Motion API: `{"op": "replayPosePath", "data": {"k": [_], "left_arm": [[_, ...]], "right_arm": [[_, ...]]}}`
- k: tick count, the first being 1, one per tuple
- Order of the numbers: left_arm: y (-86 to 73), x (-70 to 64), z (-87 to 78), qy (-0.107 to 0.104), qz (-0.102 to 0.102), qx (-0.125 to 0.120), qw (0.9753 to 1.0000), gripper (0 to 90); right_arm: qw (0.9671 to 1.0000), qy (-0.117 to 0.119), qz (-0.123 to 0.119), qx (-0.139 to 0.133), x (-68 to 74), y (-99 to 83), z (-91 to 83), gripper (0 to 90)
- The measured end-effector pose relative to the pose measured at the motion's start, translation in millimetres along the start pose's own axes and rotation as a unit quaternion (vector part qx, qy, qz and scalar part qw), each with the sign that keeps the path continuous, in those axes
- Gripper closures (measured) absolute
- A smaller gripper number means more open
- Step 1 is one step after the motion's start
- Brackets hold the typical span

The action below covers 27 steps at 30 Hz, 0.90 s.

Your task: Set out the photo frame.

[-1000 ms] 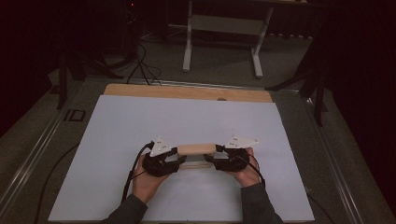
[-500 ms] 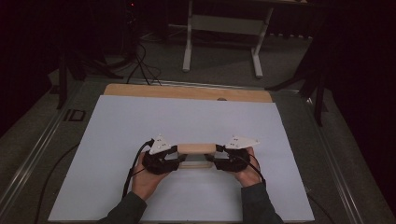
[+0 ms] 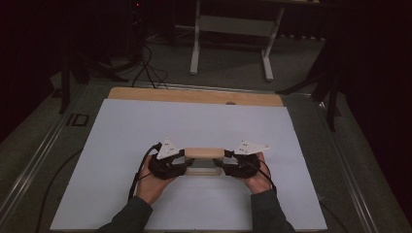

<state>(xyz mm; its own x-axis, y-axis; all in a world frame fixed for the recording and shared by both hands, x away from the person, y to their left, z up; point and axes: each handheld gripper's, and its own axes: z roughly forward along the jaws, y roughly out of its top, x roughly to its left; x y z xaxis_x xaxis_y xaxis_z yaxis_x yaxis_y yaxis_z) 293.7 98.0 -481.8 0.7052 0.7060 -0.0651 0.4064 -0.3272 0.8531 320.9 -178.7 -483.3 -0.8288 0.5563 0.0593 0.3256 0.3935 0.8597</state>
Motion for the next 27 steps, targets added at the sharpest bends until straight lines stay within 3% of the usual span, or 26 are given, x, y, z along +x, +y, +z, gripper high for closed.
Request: {"op": "replayPosePath", "data": {"k": [16,27], "left_arm": [[0.5,5.8,0.2,-0.001,0.0,-0.001,1.0,54.8],[5.4,13.5,-2.6,0.001,0.016,0.006,0.9999,54.7]], "right_arm": [[1.0,-0.004,-0.007,0.003,-0.6,4.9,3.5,52.4],[1.0,-0.005,-0.007,0.006,-0.1,9.8,8.5,52.7]]}}
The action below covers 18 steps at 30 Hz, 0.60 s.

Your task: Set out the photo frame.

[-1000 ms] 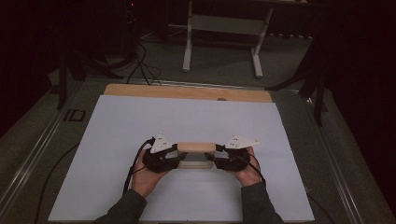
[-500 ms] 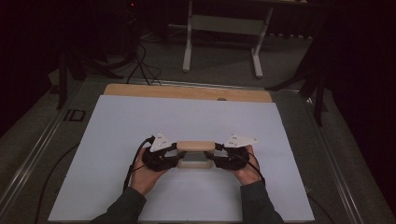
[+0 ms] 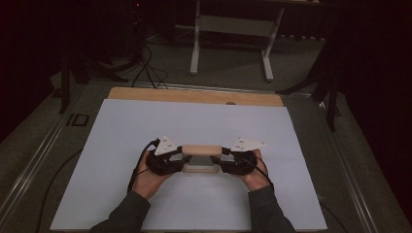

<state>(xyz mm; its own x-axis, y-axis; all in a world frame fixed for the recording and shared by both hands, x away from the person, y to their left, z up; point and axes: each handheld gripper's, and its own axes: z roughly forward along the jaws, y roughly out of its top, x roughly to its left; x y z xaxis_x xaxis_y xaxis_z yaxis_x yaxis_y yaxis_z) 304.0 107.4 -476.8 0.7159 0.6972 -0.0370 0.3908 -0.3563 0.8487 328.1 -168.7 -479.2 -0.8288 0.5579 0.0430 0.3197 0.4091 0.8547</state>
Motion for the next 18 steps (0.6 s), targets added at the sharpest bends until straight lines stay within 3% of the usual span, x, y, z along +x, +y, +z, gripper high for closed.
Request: {"op": "replayPosePath", "data": {"k": [18], "left_arm": [[7.3,15.4,4.9,0.023,-0.004,-0.001,0.9997,53.9]], "right_arm": [[0.9998,-0.021,-0.003,-0.002,-6.4,12.9,17.5,51.2]]}}
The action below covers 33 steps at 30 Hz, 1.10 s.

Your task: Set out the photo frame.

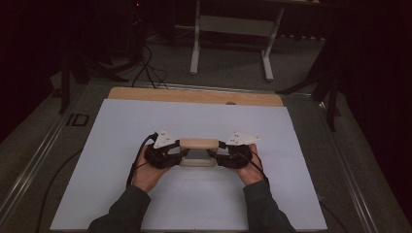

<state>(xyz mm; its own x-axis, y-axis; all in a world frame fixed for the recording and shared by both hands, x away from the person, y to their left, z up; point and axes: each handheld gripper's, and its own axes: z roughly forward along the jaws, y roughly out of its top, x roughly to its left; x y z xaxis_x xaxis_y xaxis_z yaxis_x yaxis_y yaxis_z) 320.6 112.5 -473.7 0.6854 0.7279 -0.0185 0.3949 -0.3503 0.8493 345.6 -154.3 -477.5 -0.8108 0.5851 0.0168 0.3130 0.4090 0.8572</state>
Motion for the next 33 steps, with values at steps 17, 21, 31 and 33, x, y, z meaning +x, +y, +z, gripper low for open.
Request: {"op": "replayPosePath", "data": {"k": [17,21,31,33], "left_arm": [[5.4,15.2,14.3,0.02,-0.011,0.001,0.9997,52.9],[5.3,17.5,17.6,0.02,-0.015,0.0,0.9997,52.5],[3.4,24.7,23.8,0.017,-0.026,-0.014,0.9994,51.7],[2.8,25.6,25.6,0.018,-0.028,-0.017,0.9993,51.5]], "right_arm": [[0.9997,-0.018,0.004,0.016,-12.0,13.0,20.4,48.6],[0.9996,-0.021,0.006,0.02,-14.4,14.0,22.9,48.5],[0.9993,-0.02,0.032,0.008,-19.7,12.2,28.2,47.7],[0.999,-0.02,0.039,0.005,-20.7,11.4,29.6,47.4]]}}
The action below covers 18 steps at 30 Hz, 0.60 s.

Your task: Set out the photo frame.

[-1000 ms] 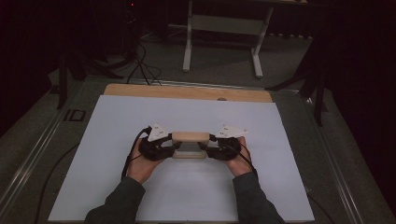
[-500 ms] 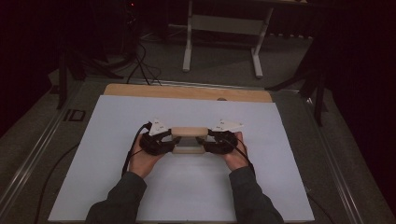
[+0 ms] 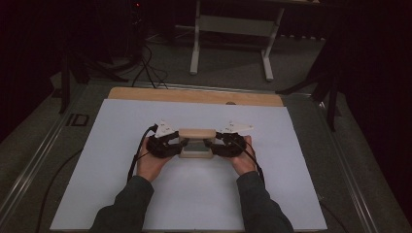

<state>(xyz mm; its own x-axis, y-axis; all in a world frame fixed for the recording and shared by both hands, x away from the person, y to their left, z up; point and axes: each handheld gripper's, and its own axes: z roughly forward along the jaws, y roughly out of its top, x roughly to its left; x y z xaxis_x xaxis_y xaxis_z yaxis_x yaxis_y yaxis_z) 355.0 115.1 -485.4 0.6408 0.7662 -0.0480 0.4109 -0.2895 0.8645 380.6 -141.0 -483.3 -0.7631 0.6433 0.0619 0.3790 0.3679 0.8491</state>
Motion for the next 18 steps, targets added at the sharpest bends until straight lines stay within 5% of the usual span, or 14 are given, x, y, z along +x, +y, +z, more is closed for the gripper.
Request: {"op": "replayPosePath", "data": {"k": [18], "left_arm": [[-8.1,1.3,10.0,0.011,-0.009,0.011,0.9998,50.5]], "right_arm": [[0.9995,0.004,0.03,0.007,-6.2,-7.2,9.4,47.4]]}}
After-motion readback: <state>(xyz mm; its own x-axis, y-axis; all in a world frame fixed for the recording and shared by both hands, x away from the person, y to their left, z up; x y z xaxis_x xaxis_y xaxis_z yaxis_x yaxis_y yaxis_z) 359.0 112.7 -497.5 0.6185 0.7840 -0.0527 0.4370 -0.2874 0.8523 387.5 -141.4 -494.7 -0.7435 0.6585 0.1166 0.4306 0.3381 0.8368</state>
